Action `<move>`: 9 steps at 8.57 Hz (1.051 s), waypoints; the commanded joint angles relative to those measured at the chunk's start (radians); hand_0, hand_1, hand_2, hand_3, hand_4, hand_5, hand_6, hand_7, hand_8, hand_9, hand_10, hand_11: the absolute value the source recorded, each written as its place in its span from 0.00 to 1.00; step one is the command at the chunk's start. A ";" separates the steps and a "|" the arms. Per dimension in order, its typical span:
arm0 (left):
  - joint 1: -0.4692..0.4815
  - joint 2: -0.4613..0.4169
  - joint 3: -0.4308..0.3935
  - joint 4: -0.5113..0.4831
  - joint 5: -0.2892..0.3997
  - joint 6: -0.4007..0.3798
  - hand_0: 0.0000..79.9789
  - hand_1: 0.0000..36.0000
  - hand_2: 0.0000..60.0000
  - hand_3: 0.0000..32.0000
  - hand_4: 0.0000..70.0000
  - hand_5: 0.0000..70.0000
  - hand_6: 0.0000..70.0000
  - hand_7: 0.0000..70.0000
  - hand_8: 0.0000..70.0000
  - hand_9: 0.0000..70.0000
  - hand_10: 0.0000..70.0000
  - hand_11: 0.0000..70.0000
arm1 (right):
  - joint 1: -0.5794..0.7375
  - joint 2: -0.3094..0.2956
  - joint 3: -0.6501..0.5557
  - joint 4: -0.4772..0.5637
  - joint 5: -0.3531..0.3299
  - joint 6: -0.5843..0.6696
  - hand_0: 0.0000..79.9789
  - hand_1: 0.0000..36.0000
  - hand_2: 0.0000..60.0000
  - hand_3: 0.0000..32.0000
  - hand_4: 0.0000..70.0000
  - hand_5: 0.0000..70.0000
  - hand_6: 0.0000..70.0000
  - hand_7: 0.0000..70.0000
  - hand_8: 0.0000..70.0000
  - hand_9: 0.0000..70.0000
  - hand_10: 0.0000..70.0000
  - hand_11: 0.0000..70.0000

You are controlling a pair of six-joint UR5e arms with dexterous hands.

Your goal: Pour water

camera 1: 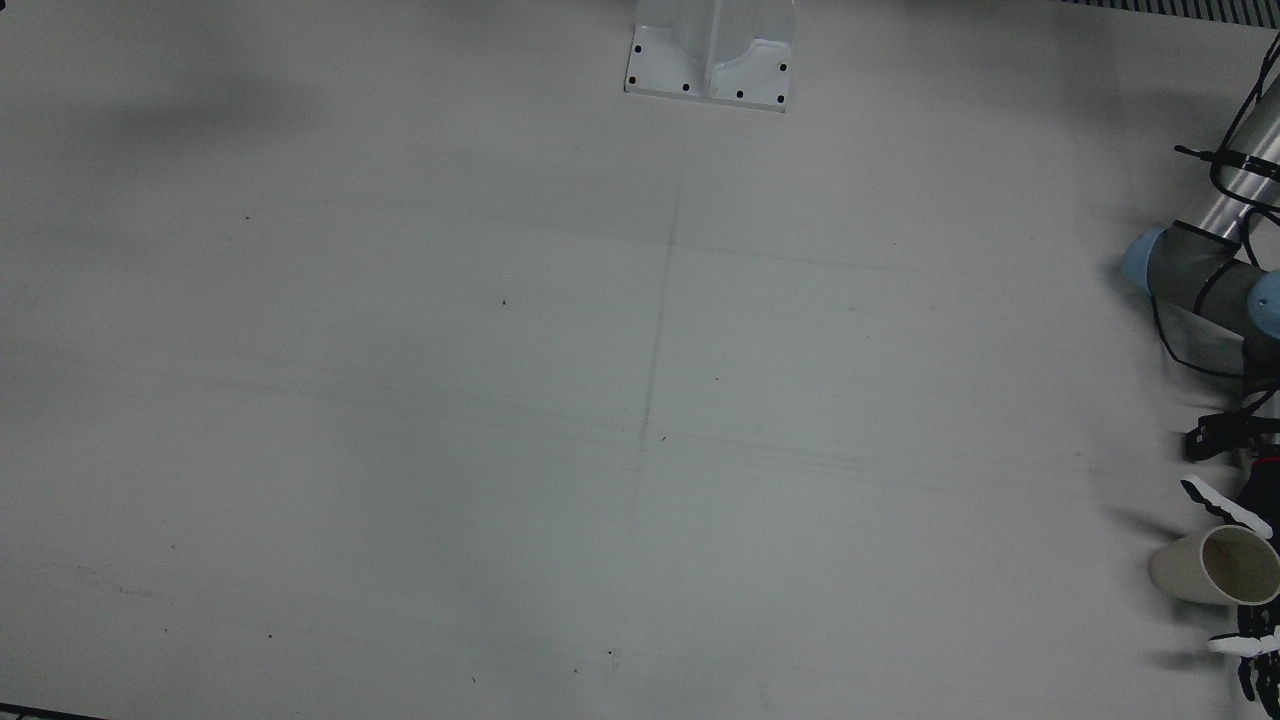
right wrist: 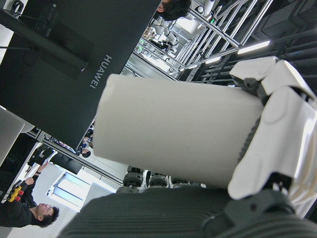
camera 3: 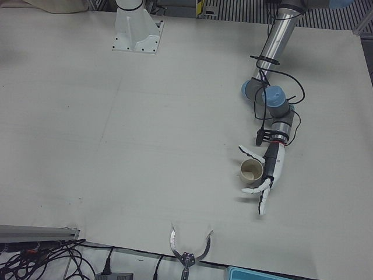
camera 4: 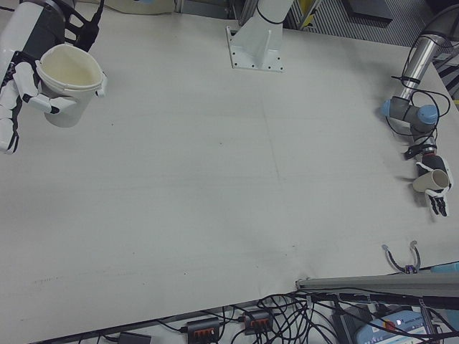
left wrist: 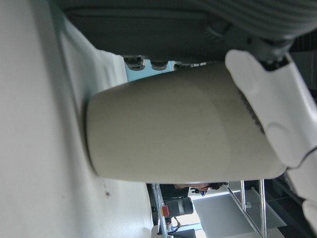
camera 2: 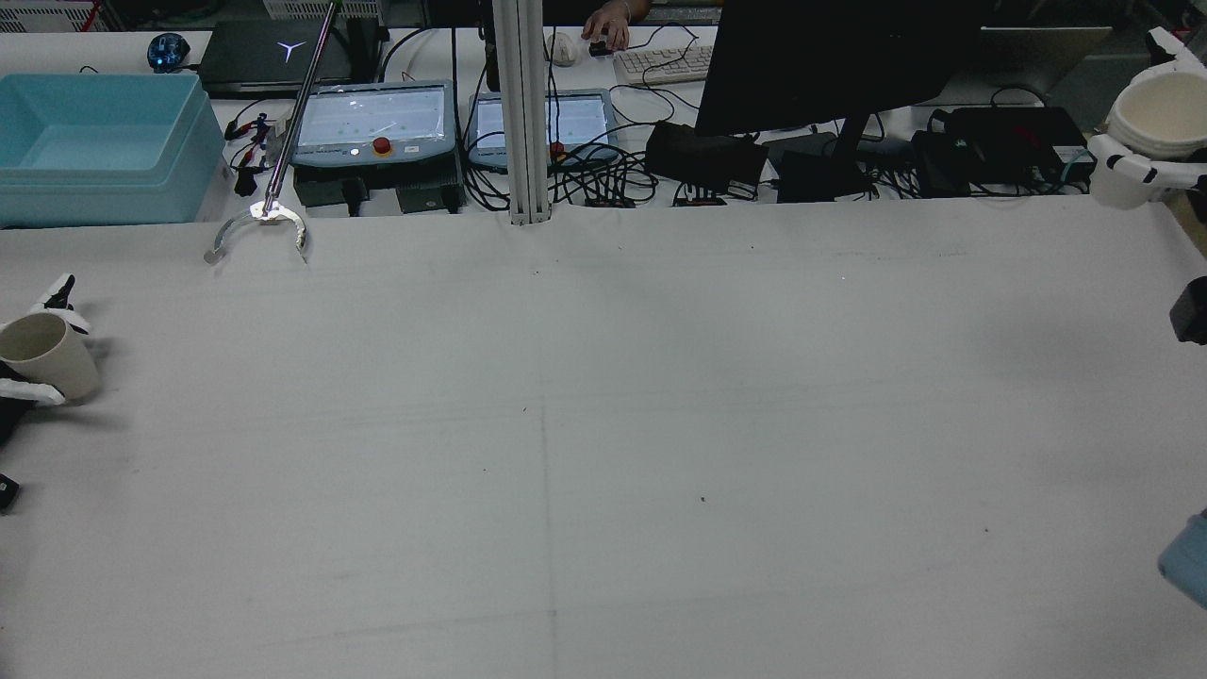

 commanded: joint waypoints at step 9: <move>-0.027 0.112 -0.273 0.256 -0.027 -0.144 0.60 0.05 0.00 0.00 0.26 0.03 0.01 0.02 0.00 0.00 0.01 0.03 | 0.003 0.006 -0.155 0.020 0.003 0.090 0.56 0.46 0.66 0.00 0.34 0.97 0.07 0.16 0.06 0.12 0.10 0.16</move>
